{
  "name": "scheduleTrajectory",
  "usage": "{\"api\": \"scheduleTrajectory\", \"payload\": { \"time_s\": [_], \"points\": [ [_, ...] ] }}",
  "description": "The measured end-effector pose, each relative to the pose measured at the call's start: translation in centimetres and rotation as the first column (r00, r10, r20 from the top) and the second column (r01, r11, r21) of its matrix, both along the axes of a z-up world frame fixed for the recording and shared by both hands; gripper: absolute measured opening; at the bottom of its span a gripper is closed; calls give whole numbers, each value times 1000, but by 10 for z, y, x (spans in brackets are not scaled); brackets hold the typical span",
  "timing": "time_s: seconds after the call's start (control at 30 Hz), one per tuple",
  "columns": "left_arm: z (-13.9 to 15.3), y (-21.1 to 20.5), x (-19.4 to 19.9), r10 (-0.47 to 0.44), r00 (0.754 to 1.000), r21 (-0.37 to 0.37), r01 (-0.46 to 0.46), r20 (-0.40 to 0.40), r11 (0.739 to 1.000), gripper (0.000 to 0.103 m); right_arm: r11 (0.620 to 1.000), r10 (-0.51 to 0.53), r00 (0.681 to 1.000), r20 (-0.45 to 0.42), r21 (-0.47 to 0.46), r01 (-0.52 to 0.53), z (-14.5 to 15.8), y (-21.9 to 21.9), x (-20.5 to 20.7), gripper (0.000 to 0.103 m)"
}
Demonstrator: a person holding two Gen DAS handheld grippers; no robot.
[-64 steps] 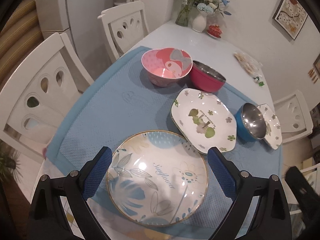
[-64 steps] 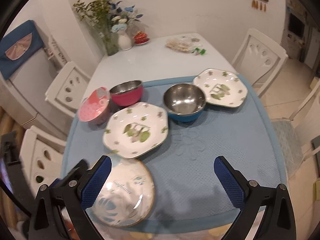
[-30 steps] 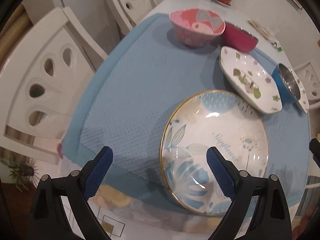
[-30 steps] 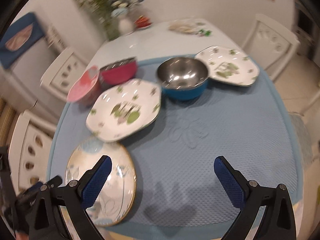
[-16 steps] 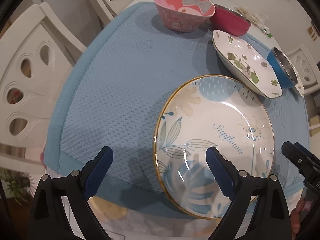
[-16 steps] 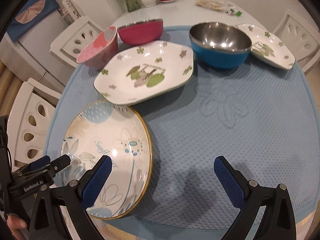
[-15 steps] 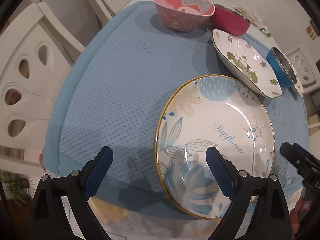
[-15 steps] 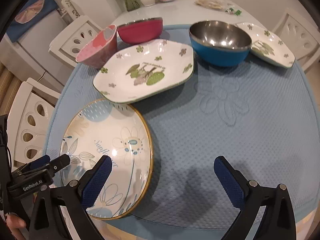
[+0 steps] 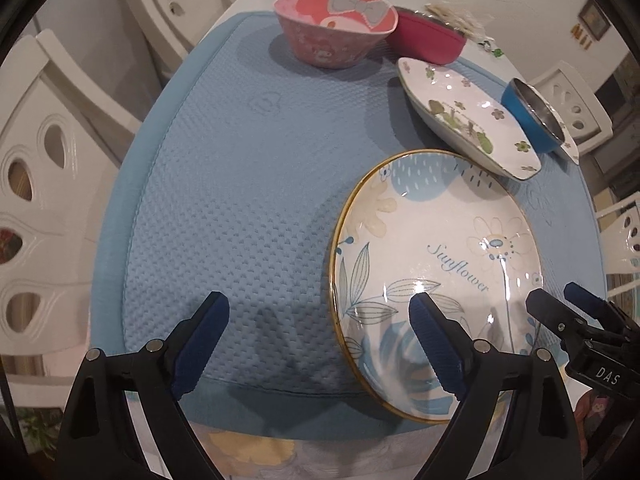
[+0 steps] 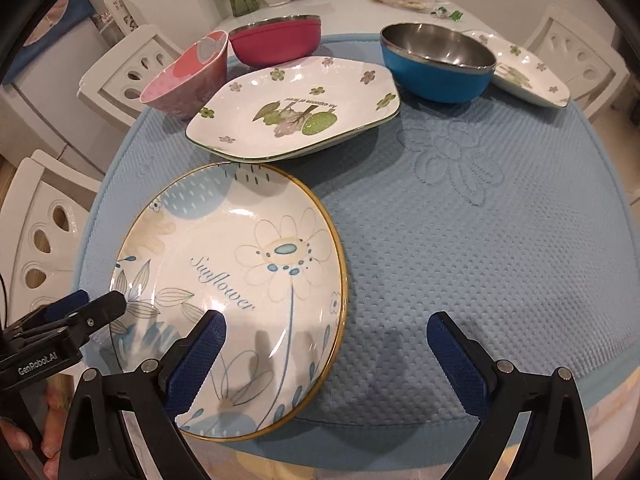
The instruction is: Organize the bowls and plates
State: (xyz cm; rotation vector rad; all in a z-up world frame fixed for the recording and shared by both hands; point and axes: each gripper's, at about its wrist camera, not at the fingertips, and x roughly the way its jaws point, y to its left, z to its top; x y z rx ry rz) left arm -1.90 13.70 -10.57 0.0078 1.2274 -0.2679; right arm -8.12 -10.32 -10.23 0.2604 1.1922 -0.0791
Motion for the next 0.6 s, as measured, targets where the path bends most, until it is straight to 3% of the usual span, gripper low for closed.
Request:
{"api": "scheduleTrajectory", "payload": {
  "time_s": [0.33,0.6],
  "points": [
    [19,2,2,-46,997,-19,47,62,999,91,994,-11,999,50,-105,16,28,24,-11,101],
    [20,-7,-6,-75,991,14,74,110,997,89,993,-47,996,78,-101,55,35,22,-20,101]
  ]
}}
